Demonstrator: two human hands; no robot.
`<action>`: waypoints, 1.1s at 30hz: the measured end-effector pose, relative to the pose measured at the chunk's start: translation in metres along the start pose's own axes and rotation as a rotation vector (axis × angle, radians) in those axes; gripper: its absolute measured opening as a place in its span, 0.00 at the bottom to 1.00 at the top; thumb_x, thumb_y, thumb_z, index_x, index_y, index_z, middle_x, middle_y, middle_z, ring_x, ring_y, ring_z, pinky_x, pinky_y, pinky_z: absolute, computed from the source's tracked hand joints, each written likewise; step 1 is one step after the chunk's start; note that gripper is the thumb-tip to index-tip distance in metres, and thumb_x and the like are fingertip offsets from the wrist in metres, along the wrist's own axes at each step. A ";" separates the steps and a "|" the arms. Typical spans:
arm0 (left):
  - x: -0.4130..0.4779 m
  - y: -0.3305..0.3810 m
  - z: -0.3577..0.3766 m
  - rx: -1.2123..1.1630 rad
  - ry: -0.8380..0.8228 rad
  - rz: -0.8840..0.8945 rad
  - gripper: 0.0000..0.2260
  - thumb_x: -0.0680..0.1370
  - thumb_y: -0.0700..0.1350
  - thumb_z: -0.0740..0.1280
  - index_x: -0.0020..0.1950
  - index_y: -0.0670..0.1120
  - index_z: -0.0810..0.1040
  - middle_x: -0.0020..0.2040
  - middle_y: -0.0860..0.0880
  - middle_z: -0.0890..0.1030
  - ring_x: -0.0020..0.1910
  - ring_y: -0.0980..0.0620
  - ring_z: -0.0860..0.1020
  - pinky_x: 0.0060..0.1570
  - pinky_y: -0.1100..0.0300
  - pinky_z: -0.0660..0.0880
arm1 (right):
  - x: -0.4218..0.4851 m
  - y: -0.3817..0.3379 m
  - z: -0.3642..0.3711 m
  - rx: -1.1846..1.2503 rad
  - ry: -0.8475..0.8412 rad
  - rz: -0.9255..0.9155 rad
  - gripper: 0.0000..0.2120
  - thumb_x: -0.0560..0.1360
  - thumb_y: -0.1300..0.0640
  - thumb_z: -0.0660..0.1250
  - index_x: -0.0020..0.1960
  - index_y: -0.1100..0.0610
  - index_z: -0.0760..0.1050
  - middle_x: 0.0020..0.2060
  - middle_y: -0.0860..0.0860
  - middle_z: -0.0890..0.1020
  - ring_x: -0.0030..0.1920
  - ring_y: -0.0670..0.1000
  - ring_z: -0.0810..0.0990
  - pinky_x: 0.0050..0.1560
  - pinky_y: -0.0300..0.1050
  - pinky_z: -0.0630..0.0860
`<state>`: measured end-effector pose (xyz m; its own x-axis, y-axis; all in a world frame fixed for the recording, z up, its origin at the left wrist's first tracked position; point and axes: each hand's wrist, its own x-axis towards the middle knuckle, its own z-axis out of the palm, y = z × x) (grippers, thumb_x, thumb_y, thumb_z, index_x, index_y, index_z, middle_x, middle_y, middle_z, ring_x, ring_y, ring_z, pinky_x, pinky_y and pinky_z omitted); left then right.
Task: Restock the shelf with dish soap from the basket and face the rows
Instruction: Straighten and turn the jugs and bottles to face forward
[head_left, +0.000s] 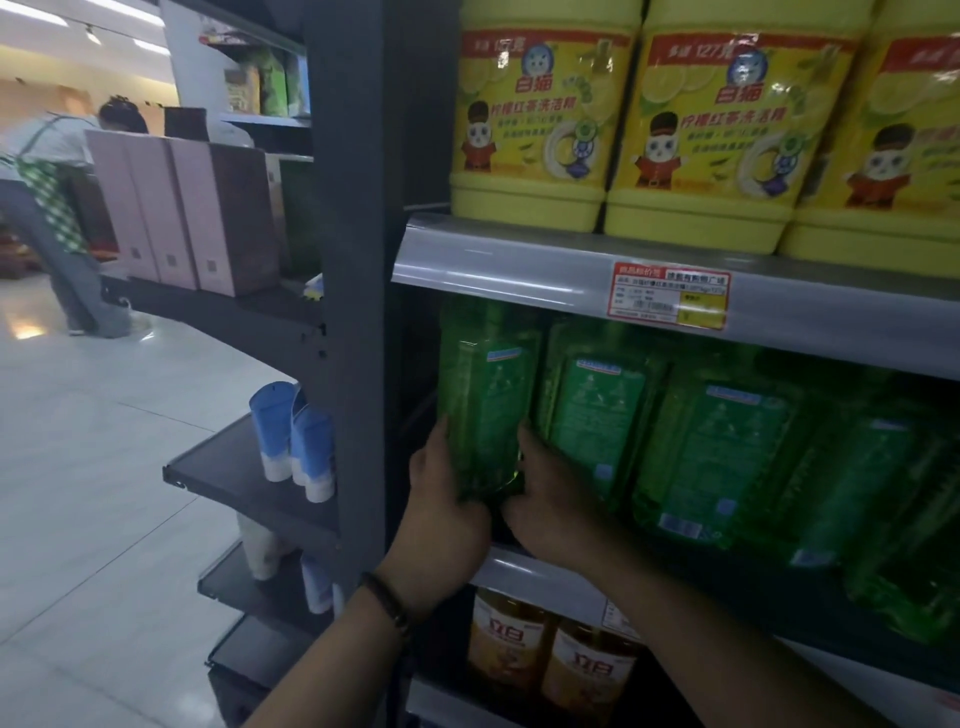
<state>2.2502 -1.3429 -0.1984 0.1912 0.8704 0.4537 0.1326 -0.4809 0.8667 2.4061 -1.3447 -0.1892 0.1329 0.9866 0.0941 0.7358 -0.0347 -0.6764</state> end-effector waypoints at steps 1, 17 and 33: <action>0.000 0.003 0.000 -0.007 0.011 0.003 0.39 0.69 0.34 0.59 0.72 0.70 0.68 0.67 0.54 0.78 0.70 0.48 0.75 0.70 0.45 0.75 | -0.003 -0.002 -0.002 -0.028 0.007 0.000 0.44 0.72 0.56 0.69 0.85 0.45 0.57 0.75 0.50 0.76 0.72 0.54 0.77 0.69 0.52 0.79; -0.013 0.001 0.013 -0.088 0.110 0.001 0.35 0.70 0.41 0.61 0.73 0.70 0.69 0.63 0.65 0.74 0.67 0.58 0.76 0.64 0.57 0.76 | -0.021 -0.016 -0.006 -0.072 0.049 -0.129 0.23 0.72 0.51 0.78 0.66 0.52 0.79 0.57 0.52 0.85 0.56 0.53 0.84 0.49 0.39 0.76; 0.033 0.008 -0.003 -0.359 0.066 -0.279 0.19 0.80 0.39 0.58 0.65 0.52 0.80 0.58 0.44 0.85 0.62 0.37 0.81 0.58 0.46 0.81 | -0.074 -0.026 0.032 -0.297 0.156 -0.120 0.40 0.84 0.49 0.62 0.87 0.48 0.41 0.84 0.50 0.54 0.83 0.56 0.57 0.81 0.52 0.61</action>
<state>2.2543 -1.3181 -0.1759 0.1318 0.9718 0.1953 -0.1773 -0.1707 0.9692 2.3557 -1.4113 -0.2016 0.1168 0.9513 0.2854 0.9102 0.0125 -0.4140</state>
